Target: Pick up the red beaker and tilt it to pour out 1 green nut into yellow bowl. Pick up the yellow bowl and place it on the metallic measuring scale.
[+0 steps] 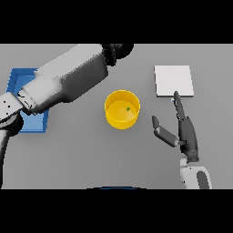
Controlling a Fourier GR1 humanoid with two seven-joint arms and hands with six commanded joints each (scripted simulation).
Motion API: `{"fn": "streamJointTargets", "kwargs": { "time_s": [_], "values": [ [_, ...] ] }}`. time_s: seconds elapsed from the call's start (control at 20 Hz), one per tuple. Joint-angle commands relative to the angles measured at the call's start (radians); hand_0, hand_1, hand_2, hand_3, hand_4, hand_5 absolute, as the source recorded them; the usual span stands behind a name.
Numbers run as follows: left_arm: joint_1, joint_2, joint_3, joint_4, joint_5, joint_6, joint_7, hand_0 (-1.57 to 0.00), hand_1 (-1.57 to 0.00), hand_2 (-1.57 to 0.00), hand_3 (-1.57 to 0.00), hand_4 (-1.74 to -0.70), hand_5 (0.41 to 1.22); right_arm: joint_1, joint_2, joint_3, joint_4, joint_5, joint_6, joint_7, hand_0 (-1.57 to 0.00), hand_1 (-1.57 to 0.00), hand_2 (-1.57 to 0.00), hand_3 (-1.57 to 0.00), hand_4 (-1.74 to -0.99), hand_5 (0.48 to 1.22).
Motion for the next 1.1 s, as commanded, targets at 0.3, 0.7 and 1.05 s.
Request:
{"fn": "streamJointTargets", "kwargs": {
  "time_s": [0.3, 0.7, 1.05],
  "values": [
    [-0.12, 0.086, 0.355, 0.298, 0.33, 0.064, 0.112, -1.57, -1.57, -1.57, -1.47, -1.73, 1.221, 0.016, 0.001, 0.015, -0.001, 0.023, -0.007, -0.016, 0.0, 0.0, 0.0, 0.0, -1.146, 0.641],
    [0.027, 0.282, 0.741, 0.471, 0.811, 0.209, 0.224, -1.57, -1.57, -1.57, -1.5, -1.74, 1.221, -0.016, 0.003, 0.002, 0.019, -0.048, 0.036, -0.039, 0.0, 0.0, 0.0, 0.0, -1.081, 0.631],
    [0.286, 0.362, 0.868, 0.392, 1.08, 0.368, 0.444, -1.57, -1.57, -1.57, -1.56, -1.74, 1.221, -0.011, -0.015, 0.002, 0.029, -0.065, 0.066, -0.052, 0.0, 0.0, 0.0, 0.0, -1.165, 0.672]
  ]
}}
